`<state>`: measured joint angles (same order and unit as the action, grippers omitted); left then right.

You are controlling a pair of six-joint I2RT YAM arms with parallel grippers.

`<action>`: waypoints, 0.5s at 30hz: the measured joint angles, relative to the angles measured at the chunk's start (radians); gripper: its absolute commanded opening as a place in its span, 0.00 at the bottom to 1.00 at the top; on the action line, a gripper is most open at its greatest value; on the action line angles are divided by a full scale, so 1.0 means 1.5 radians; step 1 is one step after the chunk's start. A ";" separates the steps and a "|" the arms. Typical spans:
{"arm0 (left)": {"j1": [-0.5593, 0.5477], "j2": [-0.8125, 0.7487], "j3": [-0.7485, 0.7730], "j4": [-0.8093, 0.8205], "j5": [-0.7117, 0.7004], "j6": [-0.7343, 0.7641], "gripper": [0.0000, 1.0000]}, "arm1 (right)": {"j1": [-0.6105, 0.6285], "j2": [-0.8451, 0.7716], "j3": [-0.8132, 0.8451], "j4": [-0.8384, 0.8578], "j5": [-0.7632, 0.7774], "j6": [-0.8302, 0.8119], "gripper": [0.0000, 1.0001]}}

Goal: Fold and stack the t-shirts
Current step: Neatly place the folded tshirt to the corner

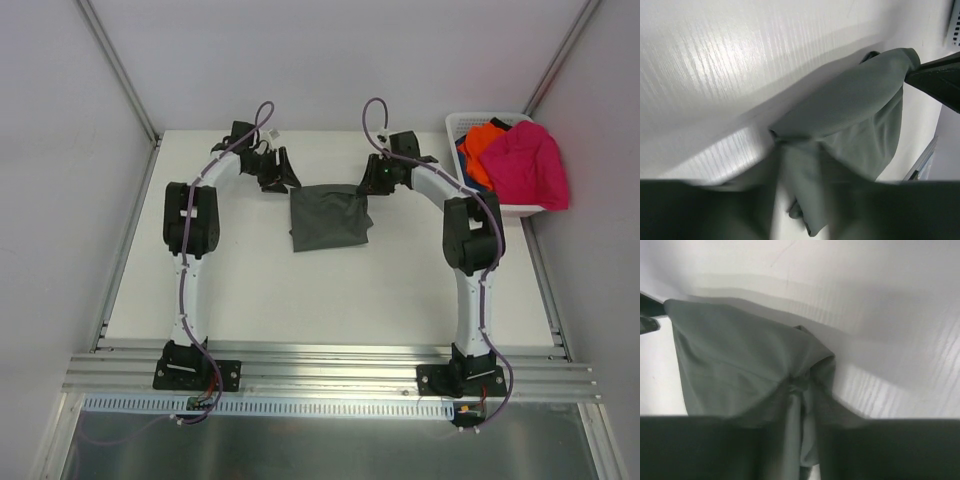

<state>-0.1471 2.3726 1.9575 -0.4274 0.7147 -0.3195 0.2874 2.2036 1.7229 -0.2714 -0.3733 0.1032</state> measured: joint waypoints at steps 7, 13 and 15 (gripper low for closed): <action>0.000 0.006 0.008 -0.002 -0.010 -0.003 0.99 | -0.004 0.015 0.038 -0.002 0.032 -0.023 0.88; 0.000 -0.104 -0.063 -0.007 -0.021 0.012 0.99 | -0.003 -0.049 0.036 -0.032 0.041 -0.020 0.80; 0.000 -0.150 -0.083 -0.006 -0.027 0.019 0.99 | 0.000 -0.085 0.028 -0.034 0.040 -0.009 0.79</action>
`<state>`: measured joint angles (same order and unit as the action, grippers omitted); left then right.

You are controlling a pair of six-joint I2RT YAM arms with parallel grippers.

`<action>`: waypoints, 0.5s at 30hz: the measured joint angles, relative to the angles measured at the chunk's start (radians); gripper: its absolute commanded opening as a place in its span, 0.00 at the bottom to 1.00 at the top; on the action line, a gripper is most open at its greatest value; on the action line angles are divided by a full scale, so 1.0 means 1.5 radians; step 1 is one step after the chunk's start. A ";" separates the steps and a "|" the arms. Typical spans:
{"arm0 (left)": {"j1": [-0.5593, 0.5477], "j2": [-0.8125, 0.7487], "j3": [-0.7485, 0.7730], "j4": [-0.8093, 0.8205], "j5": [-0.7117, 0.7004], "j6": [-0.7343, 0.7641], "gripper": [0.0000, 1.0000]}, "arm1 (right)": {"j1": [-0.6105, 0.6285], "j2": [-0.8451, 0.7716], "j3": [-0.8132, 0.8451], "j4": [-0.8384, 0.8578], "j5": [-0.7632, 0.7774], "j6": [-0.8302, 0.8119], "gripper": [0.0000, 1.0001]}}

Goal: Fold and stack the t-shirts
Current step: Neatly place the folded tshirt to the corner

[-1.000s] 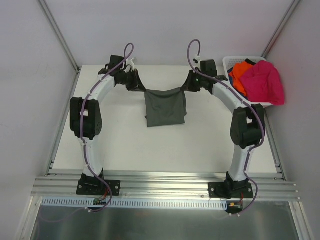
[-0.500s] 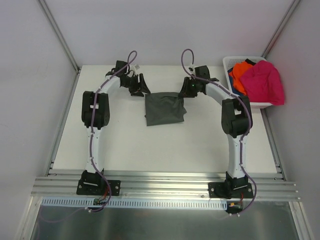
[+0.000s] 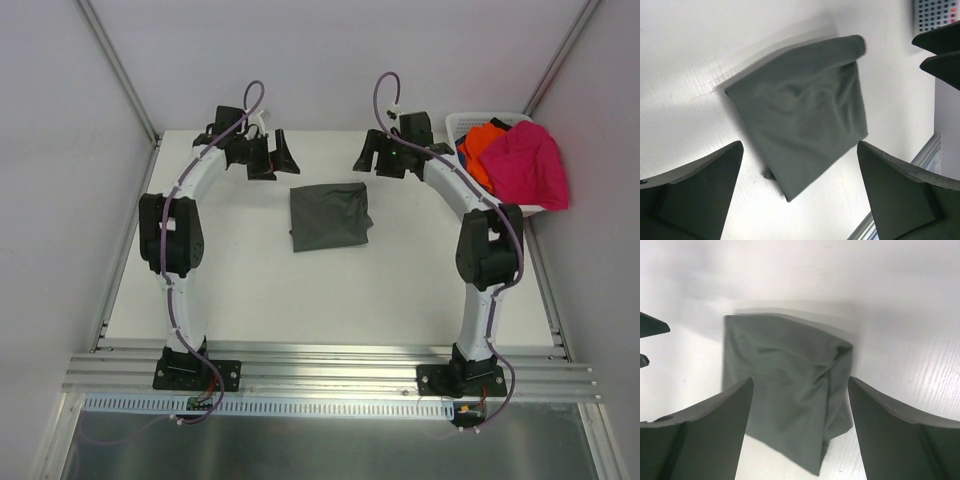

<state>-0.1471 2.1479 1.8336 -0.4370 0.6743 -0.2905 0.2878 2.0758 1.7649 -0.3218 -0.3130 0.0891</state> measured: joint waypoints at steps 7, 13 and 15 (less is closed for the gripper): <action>-0.002 -0.109 -0.049 0.007 -0.004 0.015 0.99 | 0.047 -0.068 -0.034 0.005 -0.016 0.037 0.74; -0.002 -0.110 -0.088 -0.009 -0.016 0.015 0.99 | 0.077 -0.021 -0.038 0.011 -0.042 0.066 0.65; -0.002 -0.109 -0.088 -0.013 -0.016 0.012 0.99 | 0.076 0.008 -0.034 0.010 -0.046 0.073 0.63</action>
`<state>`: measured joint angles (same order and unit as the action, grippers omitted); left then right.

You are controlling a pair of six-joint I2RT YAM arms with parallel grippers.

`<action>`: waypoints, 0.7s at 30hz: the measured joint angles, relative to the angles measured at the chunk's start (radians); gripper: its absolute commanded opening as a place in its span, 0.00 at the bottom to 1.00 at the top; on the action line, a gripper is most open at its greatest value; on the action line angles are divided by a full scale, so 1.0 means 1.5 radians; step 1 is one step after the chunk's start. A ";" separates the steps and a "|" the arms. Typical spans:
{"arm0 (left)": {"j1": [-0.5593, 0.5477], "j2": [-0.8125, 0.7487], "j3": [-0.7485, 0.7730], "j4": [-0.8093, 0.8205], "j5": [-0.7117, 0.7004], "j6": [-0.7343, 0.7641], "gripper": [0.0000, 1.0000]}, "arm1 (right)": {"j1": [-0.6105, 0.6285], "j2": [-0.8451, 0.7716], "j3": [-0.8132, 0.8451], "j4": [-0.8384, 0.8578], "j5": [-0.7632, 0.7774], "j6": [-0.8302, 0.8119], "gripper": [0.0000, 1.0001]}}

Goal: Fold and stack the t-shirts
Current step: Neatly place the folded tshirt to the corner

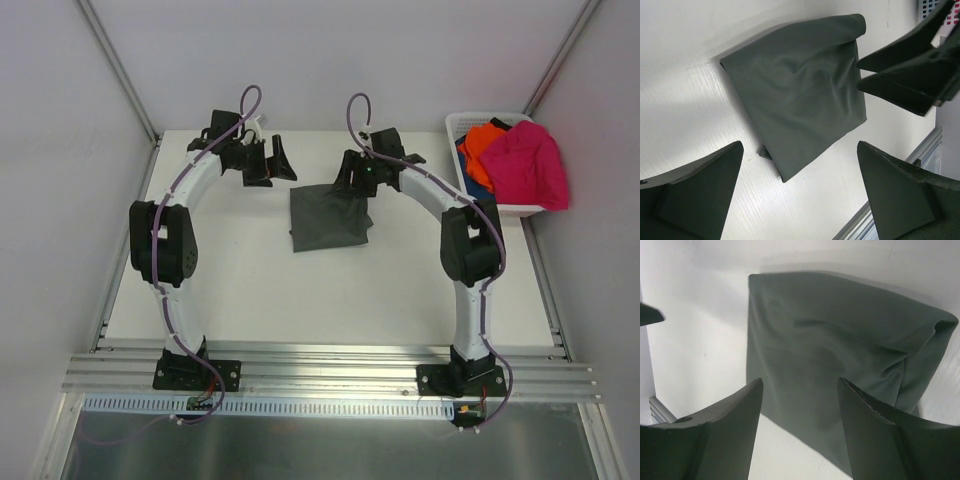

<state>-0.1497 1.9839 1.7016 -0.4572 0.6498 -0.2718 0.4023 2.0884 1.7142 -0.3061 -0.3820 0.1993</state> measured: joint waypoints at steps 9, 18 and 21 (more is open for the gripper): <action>0.001 0.006 0.000 0.002 0.001 -0.012 0.99 | -0.015 0.110 0.064 -0.003 -0.005 0.014 0.63; 0.001 0.010 -0.030 0.005 0.016 -0.035 0.99 | -0.044 0.146 0.131 0.007 0.005 0.018 0.65; 0.001 0.032 -0.032 0.005 0.028 -0.049 0.99 | -0.051 0.153 0.141 0.014 0.005 0.020 0.65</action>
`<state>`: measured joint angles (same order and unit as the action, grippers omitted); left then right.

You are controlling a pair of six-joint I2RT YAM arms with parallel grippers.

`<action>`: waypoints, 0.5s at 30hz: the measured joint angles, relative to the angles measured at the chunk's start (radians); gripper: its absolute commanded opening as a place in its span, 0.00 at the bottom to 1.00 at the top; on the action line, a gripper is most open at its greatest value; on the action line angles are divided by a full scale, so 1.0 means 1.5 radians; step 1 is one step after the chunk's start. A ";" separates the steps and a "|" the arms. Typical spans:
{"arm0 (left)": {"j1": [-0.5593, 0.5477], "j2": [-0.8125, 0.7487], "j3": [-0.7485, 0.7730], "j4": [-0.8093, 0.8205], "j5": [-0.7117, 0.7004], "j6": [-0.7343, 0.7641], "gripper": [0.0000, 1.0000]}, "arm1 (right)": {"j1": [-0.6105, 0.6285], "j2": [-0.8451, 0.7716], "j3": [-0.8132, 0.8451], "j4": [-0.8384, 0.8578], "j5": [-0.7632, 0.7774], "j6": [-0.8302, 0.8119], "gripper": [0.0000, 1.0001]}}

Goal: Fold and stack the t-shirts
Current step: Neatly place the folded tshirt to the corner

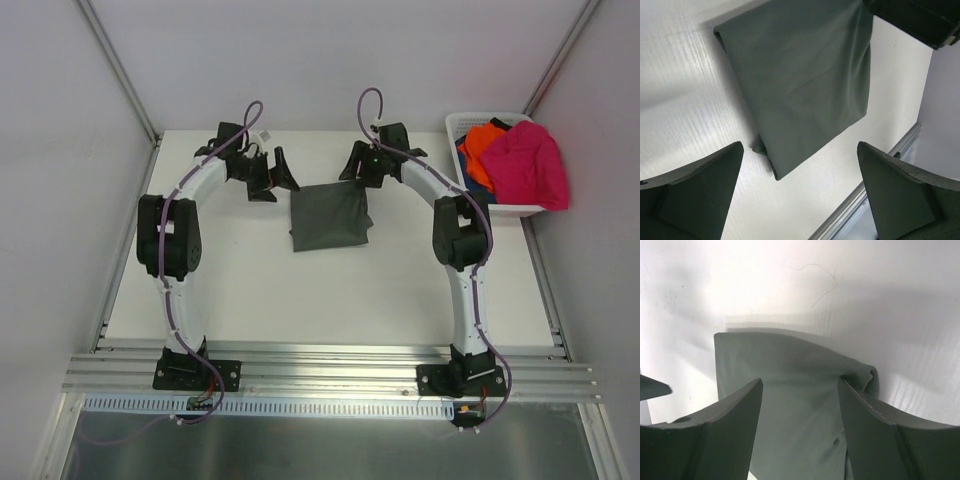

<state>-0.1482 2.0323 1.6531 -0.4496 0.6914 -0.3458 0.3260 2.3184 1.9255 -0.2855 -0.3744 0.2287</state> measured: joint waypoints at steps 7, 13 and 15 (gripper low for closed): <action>0.004 0.103 0.003 0.009 0.040 -0.050 0.99 | -0.006 0.006 -0.001 0.002 -0.001 0.007 0.66; 0.004 0.152 0.003 0.068 0.107 -0.136 0.94 | -0.007 0.006 -0.016 0.004 -0.003 0.012 0.66; 0.004 0.161 0.003 0.097 0.122 -0.161 0.92 | -0.008 0.006 -0.018 0.003 -0.003 0.013 0.66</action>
<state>-0.1421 2.2745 1.6581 -0.3046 0.8742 -0.5869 0.3145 2.3272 1.8984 -0.2813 -0.3786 0.2478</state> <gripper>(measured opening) 0.945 0.658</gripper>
